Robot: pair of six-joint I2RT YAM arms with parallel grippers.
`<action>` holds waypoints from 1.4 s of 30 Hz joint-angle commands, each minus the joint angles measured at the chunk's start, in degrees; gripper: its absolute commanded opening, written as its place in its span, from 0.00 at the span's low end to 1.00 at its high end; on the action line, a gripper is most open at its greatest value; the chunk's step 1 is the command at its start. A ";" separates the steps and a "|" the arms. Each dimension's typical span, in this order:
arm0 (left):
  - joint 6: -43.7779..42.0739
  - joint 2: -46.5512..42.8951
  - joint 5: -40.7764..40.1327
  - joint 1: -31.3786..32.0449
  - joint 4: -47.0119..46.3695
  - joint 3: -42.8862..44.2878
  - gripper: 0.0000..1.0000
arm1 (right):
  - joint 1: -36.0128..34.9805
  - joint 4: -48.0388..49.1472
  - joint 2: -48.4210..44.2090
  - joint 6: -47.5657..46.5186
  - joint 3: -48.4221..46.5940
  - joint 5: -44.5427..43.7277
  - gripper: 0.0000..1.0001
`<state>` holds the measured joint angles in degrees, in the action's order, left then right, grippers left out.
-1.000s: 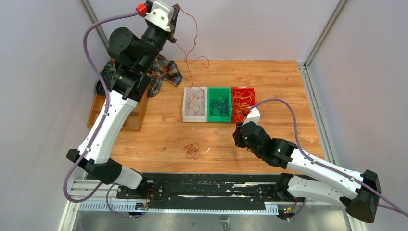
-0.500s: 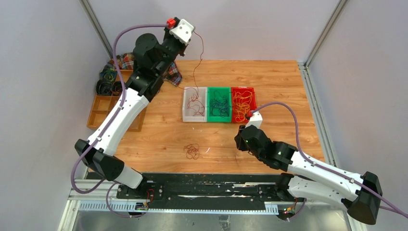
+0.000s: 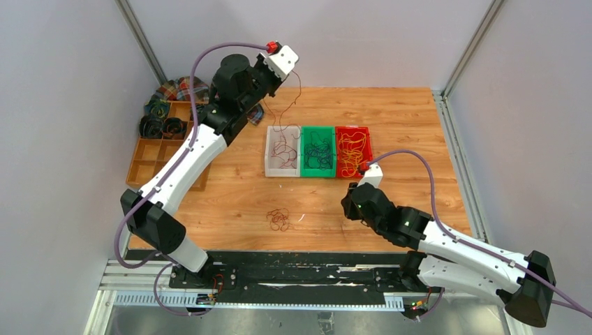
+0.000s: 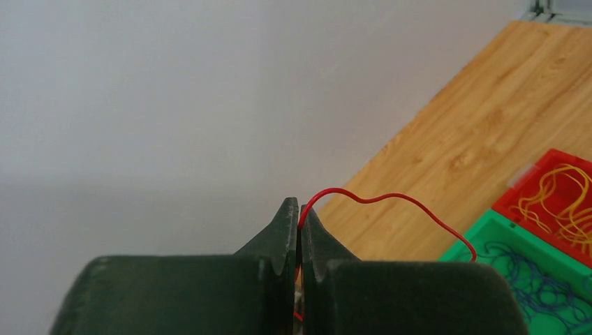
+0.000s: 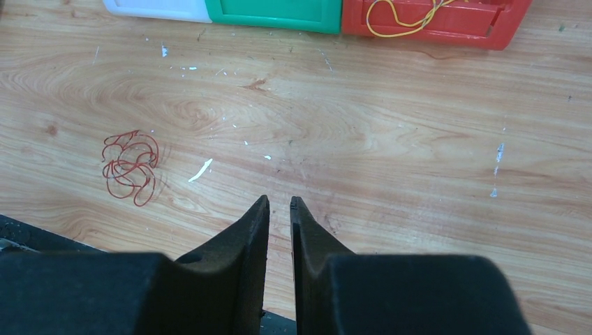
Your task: Untangle the cables
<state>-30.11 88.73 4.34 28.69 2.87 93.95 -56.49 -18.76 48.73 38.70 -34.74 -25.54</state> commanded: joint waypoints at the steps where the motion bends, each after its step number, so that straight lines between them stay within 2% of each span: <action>1: 4.99 2.15 0.82 -0.30 6.65 0.79 0.00 | -0.02 -1.28 -0.21 0.55 -0.04 -0.58 0.17; 5: 7.10 3.98 2.89 -0.47 13.92 2.63 0.01 | -0.02 -1.95 -0.95 1.07 0.47 -0.57 0.17; 13: 6.80 5.70 -1.48 -0.48 14.38 -1.15 0.01 | -0.02 -7.83 -1.67 -1.16 -3.67 6.06 0.17; 17: 10.38 9.96 -1.67 -0.53 21.59 3.10 0.01 | -0.02 -14.67 0.10 -5.40 -8.24 9.56 0.19; 21: 16.54 12.47 0.17 -0.74 28.39 7.00 0.01 | -0.02 -18.02 -0.16 -6.25 -10.45 8.76 0.21; 28: 19.48 11.28 -2.11 -0.99 24.65 1.62 0.01 | -0.02 -17.12 -0.53 -6.44 -10.35 7.00 0.13; 33: 16.76 13.11 -8.16 -1.81 22.32 0.24 0.01 | -0.03 -14.72 -1.44 -4.47 -8.79 4.95 0.09; 39: 13.46 10.68 -7.88 -2.84 16.94 -7.02 0.01 | -0.07 -12.94 -1.93 -3.80 -8.05 2.71 0.09; 42: 13.99 11.22 -7.29 -2.44 18.27 -6.91 0.01 | -0.02 -12.57 -1.79 -3.61 -8.38 2.49 0.09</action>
<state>-15.07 101.41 -2.72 25.89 23.09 87.13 -56.49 -32.62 47.42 34.00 -43.40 -20.64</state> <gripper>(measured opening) 0.018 0.094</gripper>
